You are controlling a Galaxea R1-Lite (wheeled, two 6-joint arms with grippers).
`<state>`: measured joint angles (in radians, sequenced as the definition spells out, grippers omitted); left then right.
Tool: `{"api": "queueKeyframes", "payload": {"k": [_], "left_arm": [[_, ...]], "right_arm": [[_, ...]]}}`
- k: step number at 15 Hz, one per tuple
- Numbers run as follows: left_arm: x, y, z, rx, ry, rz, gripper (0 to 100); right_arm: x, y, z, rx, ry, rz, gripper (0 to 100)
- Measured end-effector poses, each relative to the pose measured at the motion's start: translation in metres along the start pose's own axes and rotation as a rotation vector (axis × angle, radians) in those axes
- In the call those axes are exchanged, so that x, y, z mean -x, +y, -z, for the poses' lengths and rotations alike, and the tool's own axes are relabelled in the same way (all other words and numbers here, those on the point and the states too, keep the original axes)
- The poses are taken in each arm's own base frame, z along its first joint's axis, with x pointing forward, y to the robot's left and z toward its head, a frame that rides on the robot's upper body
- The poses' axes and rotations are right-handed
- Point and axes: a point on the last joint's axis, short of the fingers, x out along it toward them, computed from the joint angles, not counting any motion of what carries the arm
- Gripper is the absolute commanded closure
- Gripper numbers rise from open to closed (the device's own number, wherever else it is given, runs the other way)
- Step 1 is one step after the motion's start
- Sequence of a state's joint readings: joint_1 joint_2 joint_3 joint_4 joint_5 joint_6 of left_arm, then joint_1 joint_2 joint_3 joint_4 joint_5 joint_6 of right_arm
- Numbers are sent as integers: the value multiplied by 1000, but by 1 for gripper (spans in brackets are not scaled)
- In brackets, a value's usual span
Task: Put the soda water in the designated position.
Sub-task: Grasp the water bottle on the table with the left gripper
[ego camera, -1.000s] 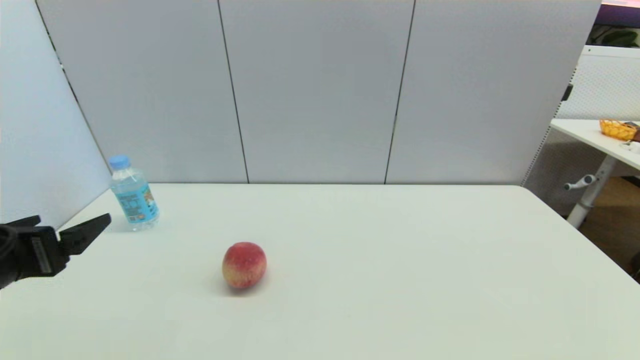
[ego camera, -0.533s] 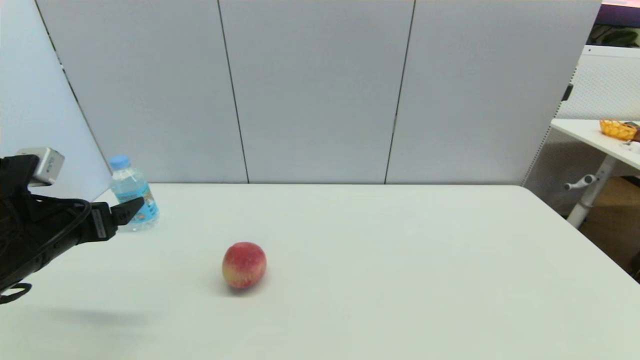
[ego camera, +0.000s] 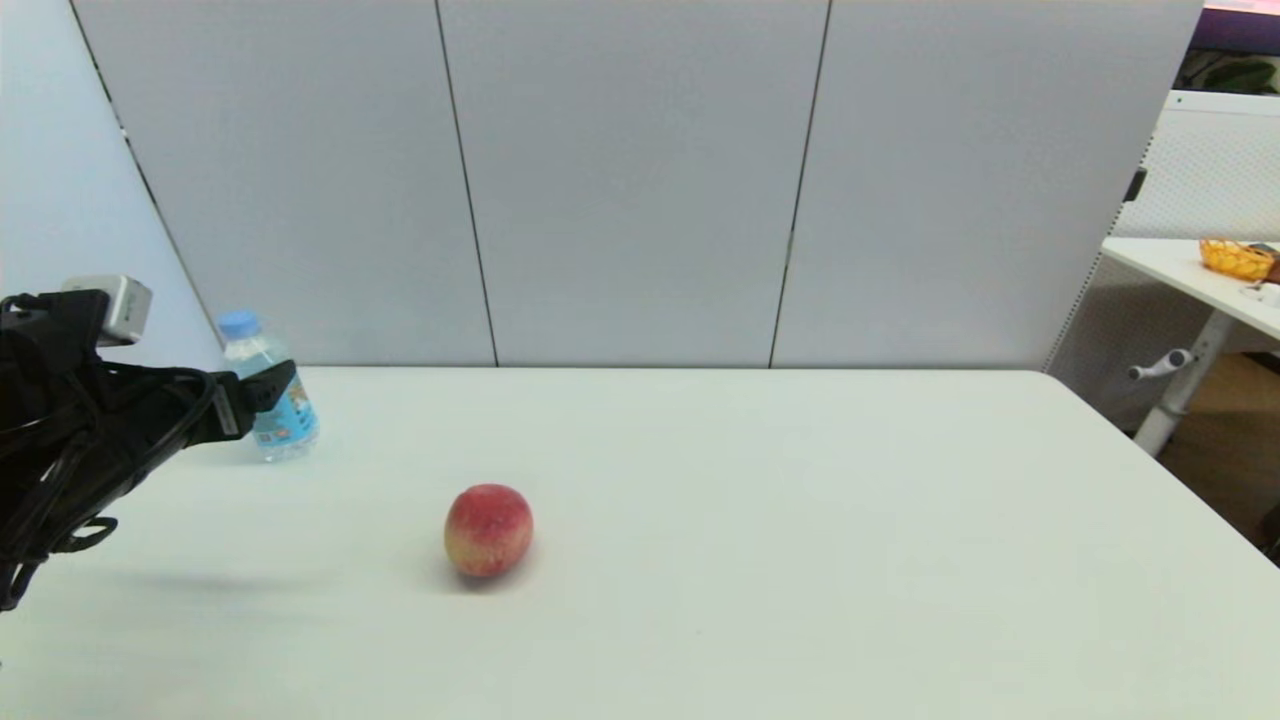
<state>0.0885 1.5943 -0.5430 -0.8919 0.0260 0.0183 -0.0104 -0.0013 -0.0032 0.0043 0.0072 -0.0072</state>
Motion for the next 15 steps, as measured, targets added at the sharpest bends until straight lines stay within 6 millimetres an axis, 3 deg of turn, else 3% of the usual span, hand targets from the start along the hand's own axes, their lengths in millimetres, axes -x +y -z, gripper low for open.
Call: {"api": "queueKeyframes", "payload": {"k": [5,15], "left_arm": [[-29,1,-15,-73,-50,-8,0],[-54,32,2,-16,-14,-104,0]], "right_arm": [[0,0,0,0,0,-1,0],[0,0,0,0,0,-1,0]]}}
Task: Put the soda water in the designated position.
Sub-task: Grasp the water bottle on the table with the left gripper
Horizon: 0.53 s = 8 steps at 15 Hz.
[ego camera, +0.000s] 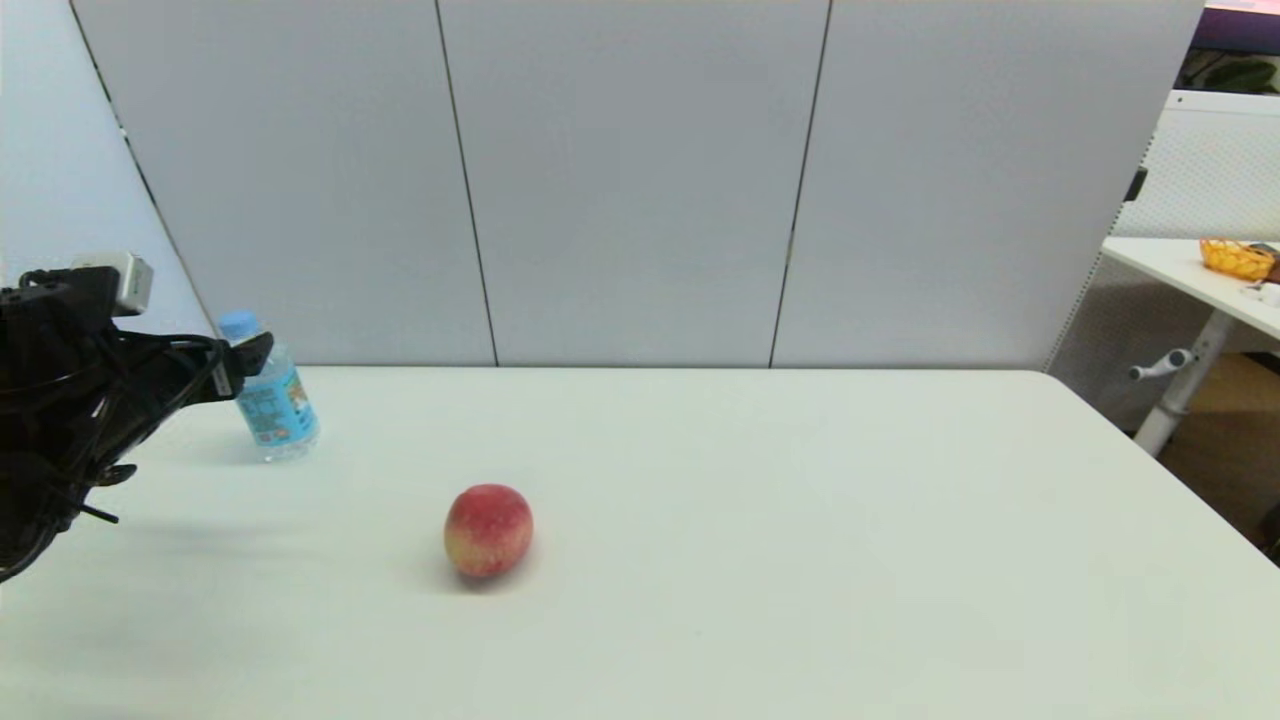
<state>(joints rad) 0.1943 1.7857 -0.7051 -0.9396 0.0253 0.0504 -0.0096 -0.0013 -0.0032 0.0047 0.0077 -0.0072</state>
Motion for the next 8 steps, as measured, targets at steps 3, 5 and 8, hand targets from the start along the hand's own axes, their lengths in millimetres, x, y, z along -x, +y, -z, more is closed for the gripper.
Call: {"api": "queueKeyframes", "payload": {"k": [3,5,8], "left_arm": [[-6,0,7,6,14,2,0],[-8,0,10,11,21,3,0],[-13,0,15,17,23,2,0]], "right_arm": [[0,0,0,0,0,0,0],[0,0,0,0,0,0,0],[0,0,0,0,0,0,0]]}}
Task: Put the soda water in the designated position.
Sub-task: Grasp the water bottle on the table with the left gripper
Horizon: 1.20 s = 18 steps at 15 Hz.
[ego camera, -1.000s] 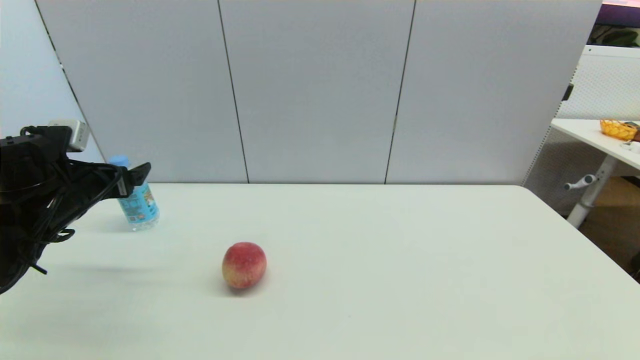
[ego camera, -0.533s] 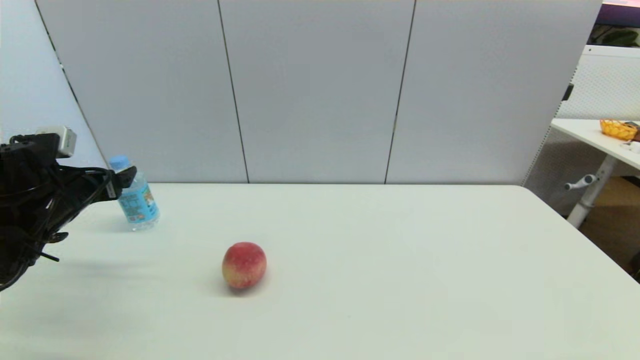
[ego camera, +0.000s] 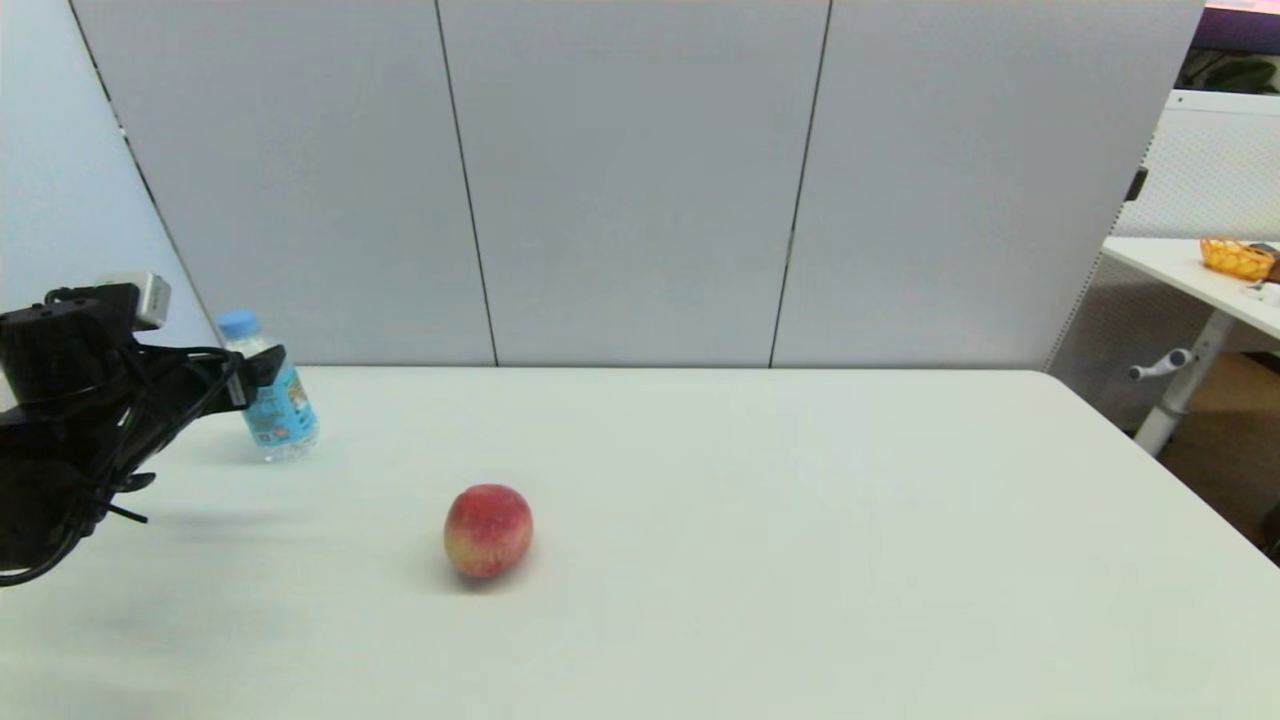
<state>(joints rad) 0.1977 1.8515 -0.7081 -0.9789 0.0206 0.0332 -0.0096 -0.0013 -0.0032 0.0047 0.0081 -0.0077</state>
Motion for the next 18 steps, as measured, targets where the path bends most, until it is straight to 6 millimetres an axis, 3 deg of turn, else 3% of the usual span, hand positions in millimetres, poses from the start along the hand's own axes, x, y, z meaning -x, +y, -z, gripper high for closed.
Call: {"api": "queueKeyframes", "payload": {"k": [7,18], "left_arm": [[-26,-1,2,18,-22,3,0],[-38,-3,12,23,-1,12,0]], "right_arm": [[0,0,0,0,0,0,0],[0,0,0,0,0,1,0]]}}
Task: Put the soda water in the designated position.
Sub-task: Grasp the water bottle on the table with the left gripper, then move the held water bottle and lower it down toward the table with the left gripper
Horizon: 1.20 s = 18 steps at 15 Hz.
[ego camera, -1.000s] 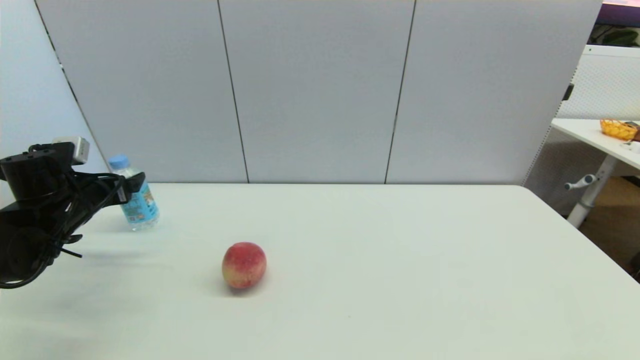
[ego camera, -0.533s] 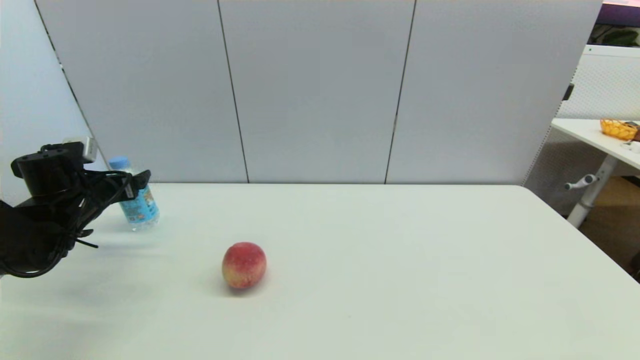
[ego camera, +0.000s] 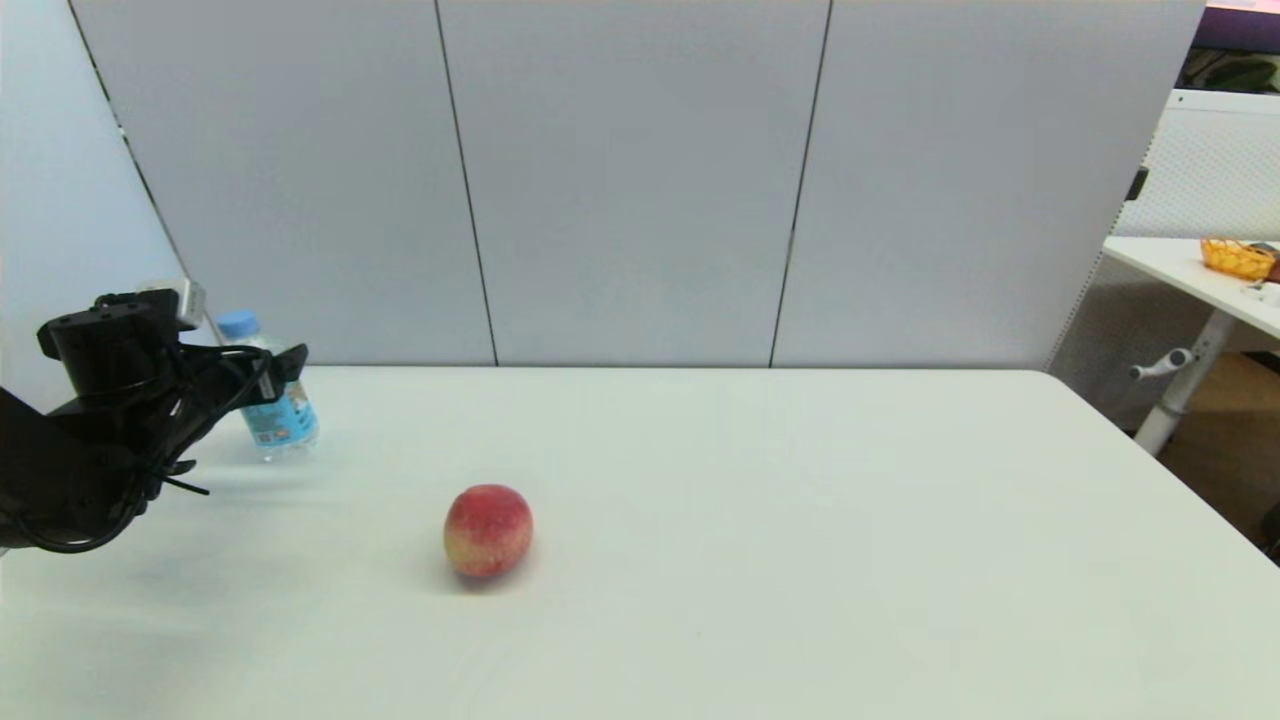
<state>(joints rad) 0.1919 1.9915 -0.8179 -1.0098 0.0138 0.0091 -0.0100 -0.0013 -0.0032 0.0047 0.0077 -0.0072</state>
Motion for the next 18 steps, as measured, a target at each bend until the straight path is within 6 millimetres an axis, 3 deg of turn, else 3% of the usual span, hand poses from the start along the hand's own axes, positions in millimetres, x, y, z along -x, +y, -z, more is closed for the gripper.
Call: {"api": "queueKeyframes", "payload": {"k": [1,12,18], "left_arm": [[0,0,0,0,0,3,100],[2,-7,4,4,13,19,100],[11,-8,-19,-5,-44,66,100]], "right_arm": [[0,0,0,0,0,0,0],[0,0,0,0,0,0,0],[0,0,0,0,0,0,0]]}}
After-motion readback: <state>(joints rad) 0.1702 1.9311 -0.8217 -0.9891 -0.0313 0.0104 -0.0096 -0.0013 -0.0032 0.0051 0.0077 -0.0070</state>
